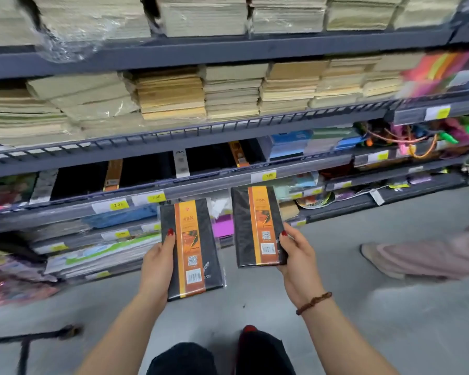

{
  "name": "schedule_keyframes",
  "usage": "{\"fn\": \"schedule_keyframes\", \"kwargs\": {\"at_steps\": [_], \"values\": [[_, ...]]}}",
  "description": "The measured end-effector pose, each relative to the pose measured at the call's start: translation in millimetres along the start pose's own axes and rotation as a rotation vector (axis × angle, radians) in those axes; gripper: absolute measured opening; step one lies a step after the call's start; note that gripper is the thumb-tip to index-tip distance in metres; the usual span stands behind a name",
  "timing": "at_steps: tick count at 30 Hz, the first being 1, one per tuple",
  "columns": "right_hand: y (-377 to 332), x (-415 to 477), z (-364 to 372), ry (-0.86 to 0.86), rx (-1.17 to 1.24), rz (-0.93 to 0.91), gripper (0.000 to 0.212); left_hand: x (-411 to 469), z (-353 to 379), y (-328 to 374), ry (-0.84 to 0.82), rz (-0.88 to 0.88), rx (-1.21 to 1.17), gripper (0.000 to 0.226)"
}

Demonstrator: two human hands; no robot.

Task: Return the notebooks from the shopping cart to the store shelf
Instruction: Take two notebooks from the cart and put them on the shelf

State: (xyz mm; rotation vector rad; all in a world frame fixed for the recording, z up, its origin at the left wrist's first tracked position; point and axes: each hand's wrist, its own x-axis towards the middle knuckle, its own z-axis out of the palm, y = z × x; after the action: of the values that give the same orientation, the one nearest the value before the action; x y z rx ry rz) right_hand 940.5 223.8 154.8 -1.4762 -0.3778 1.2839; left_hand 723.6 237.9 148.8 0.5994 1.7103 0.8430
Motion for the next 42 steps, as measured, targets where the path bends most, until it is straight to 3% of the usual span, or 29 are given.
{"fn": "schedule_keyframes", "kwargs": {"at_steps": [13,29,31,34,36,38,42], "values": [[-26.0,99.8,9.2,-0.016,0.022,0.111,0.023,50.3,48.4,24.9,0.061,-0.072,-0.072,0.041],[-8.3,257.0,46.7,-0.197,0.032,0.098,0.025,146.7,128.1,-4.1,0.208,-0.074,-0.269,0.039],[-5.5,264.7,43.8,-0.277,0.020,0.033,0.029,152.5,132.7,-8.4,0.211,-0.063,-0.290,0.038],[-1.7,271.8,33.1,-0.413,-0.190,-0.156,0.072,158.5,137.7,-12.4,0.219,-0.048,-0.310,0.033],[3.4,272.8,26.2,-0.477,-0.334,-0.344,0.084,160.5,140.4,-11.9,0.209,-0.039,-0.319,0.032],[11.2,274.1,21.8,-0.458,-0.470,-0.558,0.070,160.8,142.7,-11.9,0.208,-0.025,-0.322,0.032],[21.7,289.2,24.9,-0.206,-0.827,-0.980,0.035,160.4,142.8,-11.4,0.220,0.006,-0.328,0.032]]}}
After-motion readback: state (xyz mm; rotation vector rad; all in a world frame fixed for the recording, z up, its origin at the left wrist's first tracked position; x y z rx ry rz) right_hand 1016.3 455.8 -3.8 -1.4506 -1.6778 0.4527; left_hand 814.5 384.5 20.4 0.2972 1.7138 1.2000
